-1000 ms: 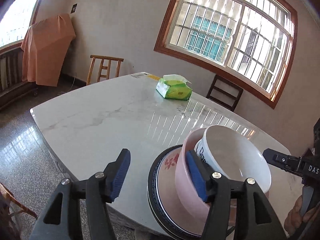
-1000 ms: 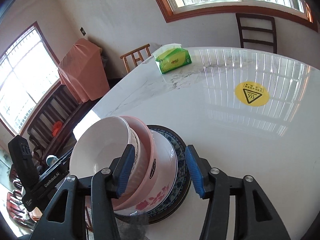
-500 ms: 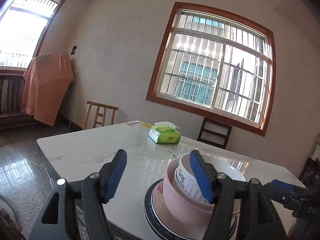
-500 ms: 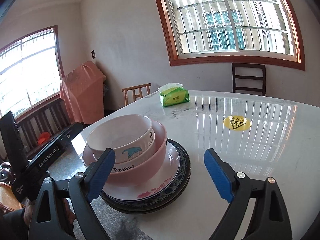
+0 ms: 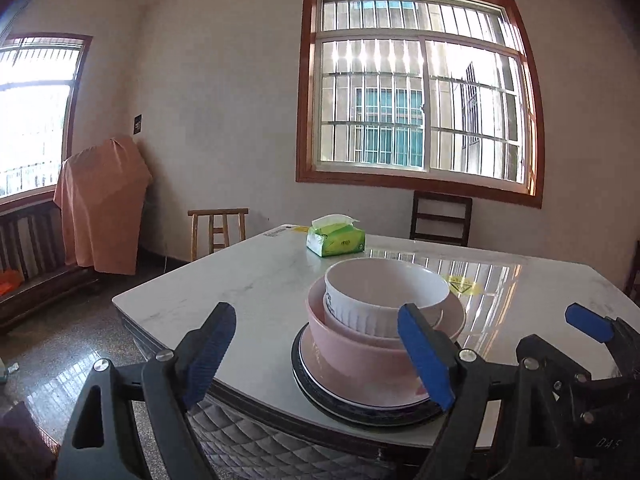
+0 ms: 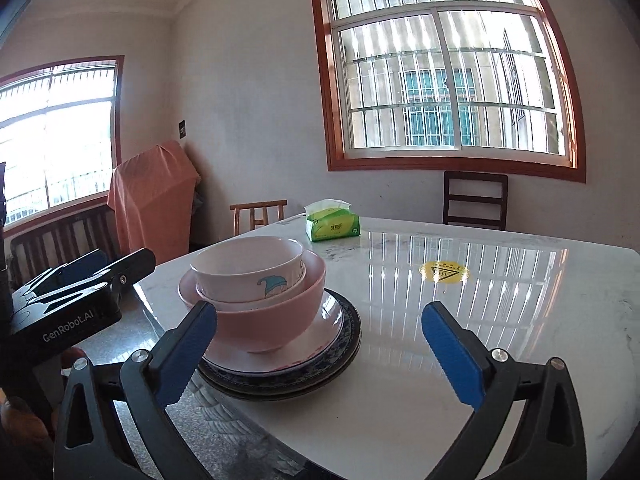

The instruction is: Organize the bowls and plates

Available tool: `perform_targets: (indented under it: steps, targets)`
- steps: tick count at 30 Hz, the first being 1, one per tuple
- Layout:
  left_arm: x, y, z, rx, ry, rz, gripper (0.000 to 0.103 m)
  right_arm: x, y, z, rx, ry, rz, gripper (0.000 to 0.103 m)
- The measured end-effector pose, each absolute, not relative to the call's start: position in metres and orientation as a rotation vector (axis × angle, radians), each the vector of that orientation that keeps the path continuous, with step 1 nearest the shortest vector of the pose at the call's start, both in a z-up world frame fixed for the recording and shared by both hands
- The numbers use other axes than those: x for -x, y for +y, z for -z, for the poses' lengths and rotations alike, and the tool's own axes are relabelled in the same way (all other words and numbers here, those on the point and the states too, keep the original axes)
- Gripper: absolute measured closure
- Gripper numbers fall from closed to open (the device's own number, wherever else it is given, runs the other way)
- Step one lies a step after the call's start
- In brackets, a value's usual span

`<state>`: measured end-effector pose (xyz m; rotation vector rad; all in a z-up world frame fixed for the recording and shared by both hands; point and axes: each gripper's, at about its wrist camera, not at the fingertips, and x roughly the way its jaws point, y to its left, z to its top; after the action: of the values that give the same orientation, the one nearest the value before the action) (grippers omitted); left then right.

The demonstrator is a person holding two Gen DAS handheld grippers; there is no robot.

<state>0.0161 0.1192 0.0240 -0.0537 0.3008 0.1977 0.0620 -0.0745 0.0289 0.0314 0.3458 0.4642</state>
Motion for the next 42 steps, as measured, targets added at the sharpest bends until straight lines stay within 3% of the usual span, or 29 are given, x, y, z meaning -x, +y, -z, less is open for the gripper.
perform_targets:
  steps: [7, 42]
  targets:
    - [-0.017, 0.114, -0.010, 0.080, 0.398, -0.206, 0.018, -0.049, -0.078, -0.024, -0.035, 0.358, -0.480, 0.001]
    - [-0.014, 0.113, 0.005, 0.124, 0.514, -0.148, 0.013, -0.037, -0.078, -0.016, -0.050, 0.405, -0.511, 0.001]
